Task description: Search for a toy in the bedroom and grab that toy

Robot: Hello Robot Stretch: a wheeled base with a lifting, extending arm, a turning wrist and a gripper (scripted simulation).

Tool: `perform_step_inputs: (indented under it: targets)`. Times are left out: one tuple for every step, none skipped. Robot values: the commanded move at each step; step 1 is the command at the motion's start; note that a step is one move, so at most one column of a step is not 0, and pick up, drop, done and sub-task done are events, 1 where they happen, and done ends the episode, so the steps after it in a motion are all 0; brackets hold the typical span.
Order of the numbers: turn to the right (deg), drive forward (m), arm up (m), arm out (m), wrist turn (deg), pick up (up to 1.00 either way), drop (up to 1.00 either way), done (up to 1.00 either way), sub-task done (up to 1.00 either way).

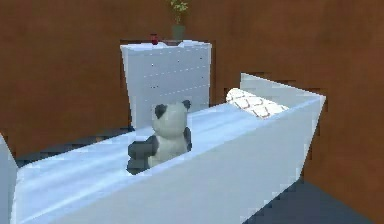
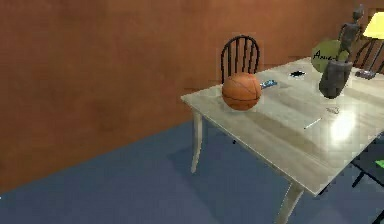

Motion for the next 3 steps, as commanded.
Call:
perform_step_inputs:
  targets:
    - [-45.0,0.00,0.00,0.00,0.0,0.00,0.00,0.00,0.00]
    - [-45.0,0.00,0.00,0.00,0.0,0.00,0.00,0.00,0.00]
    - [45.0,0.00,0.00,0.00,0.0,0.00,0.00,0.00,0.00]
